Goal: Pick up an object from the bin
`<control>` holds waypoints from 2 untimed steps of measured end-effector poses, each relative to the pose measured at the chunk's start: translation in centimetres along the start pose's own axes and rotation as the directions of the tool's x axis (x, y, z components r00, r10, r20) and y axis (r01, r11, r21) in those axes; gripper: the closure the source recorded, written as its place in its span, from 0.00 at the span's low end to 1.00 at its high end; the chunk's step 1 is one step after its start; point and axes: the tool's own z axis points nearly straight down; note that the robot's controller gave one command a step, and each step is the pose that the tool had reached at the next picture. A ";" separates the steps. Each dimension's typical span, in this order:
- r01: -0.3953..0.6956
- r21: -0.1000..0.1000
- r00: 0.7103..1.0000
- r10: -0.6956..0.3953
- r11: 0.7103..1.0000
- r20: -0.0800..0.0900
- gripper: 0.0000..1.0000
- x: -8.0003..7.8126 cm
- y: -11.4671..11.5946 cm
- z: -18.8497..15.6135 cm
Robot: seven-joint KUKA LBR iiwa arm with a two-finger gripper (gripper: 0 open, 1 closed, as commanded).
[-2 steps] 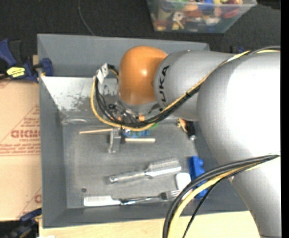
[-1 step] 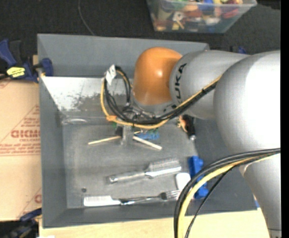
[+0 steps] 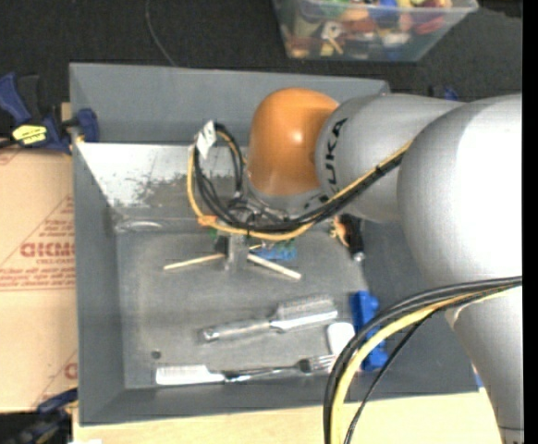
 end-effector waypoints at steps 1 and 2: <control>-0.001 -0.001 1.000 0.001 1.000 0.004 1.00 0.0 0.0 -0.6; -0.003 -0.001 1.000 0.003 1.000 0.005 1.00 -0.1 0.0 -1.9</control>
Offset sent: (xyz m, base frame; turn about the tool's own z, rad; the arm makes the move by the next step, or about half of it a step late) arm -0.0002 -0.0001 0.0203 0.0006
